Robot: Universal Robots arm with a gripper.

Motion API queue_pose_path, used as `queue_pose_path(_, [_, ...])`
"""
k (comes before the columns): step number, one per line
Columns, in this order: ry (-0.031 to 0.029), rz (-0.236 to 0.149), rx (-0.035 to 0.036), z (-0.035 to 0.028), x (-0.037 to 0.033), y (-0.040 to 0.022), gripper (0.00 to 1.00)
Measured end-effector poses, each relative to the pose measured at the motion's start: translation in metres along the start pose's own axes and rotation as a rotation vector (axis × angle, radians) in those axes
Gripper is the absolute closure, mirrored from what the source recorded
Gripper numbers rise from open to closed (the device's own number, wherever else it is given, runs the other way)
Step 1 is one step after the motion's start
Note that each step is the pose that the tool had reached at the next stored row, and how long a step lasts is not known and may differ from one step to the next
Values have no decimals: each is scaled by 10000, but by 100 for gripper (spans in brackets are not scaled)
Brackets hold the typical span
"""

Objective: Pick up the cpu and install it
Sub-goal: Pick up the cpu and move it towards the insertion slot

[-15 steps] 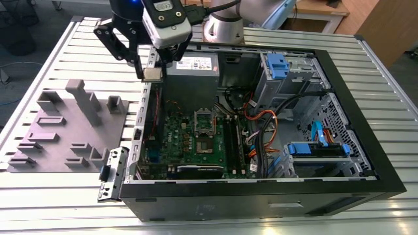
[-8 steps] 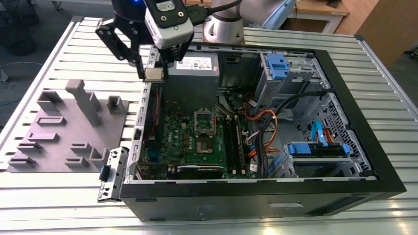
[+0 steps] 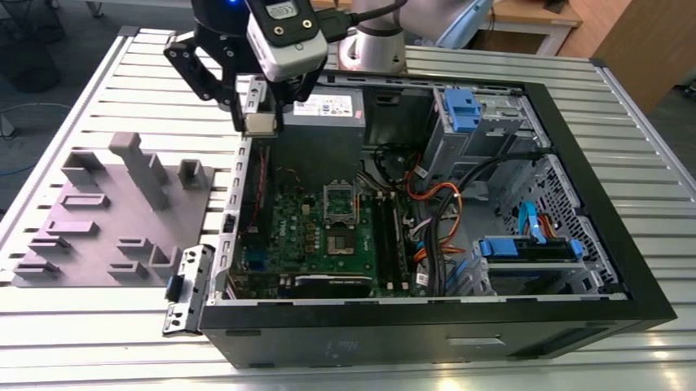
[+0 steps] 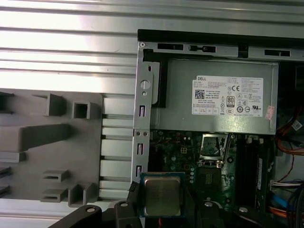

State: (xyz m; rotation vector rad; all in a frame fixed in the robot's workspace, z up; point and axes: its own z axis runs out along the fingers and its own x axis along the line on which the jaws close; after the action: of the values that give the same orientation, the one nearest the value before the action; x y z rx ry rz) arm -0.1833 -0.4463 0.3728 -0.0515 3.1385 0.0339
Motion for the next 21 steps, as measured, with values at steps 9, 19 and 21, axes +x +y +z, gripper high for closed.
queue_pose_path(9, [0,1,0,0,-75,-2,53])
queue_pose_path(19, [0,0,0,2,-98,-3,53])
queue_pose_path(21, [0,0,1,2,-98,-3,53])
